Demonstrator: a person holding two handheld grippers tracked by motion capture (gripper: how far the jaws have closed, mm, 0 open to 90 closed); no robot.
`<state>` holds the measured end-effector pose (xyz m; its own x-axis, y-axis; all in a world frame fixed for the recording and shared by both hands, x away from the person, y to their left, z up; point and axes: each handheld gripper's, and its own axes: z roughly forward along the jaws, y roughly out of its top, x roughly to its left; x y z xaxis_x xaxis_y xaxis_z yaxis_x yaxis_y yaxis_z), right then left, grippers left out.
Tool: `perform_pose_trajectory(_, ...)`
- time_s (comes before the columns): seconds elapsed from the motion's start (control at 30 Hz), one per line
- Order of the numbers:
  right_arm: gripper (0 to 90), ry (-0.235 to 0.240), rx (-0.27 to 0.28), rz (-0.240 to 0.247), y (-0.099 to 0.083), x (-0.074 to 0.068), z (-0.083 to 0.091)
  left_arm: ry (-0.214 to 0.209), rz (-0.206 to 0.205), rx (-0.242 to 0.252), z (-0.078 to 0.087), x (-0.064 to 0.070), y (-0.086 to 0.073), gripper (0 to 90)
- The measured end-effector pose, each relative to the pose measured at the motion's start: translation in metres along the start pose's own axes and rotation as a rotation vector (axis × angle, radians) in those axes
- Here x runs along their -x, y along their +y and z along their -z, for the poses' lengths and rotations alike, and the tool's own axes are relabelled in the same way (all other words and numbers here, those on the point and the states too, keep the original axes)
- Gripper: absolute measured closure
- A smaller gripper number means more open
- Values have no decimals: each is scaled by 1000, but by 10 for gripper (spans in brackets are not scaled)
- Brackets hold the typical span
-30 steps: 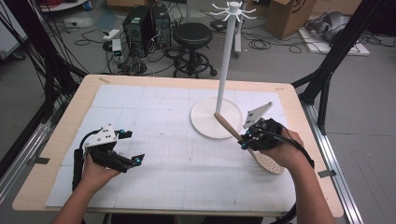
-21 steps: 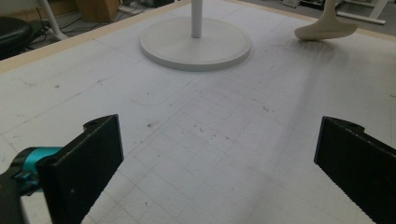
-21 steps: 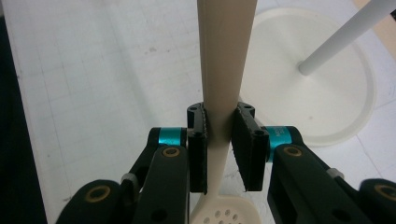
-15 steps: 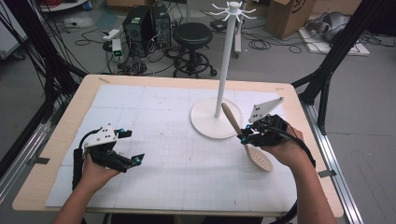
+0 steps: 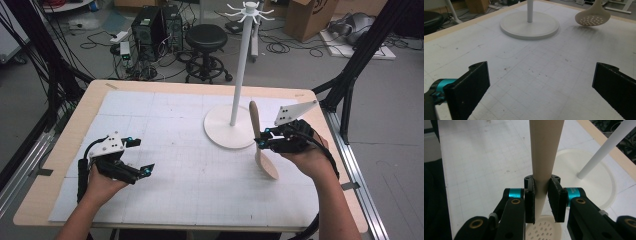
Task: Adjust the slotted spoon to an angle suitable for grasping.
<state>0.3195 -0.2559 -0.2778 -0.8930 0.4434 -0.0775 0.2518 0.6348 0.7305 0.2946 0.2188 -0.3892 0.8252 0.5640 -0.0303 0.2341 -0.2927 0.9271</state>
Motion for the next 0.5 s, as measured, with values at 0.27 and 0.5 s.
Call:
perform_pose_trajectory(0.27,773,-6,49,-13,0,2,6,3,-2,2,0,1,2,18)
perform_pose_trajectory(0.5,772,-8,70,-26,0,4,10,6,1,25,1,1,11,18)
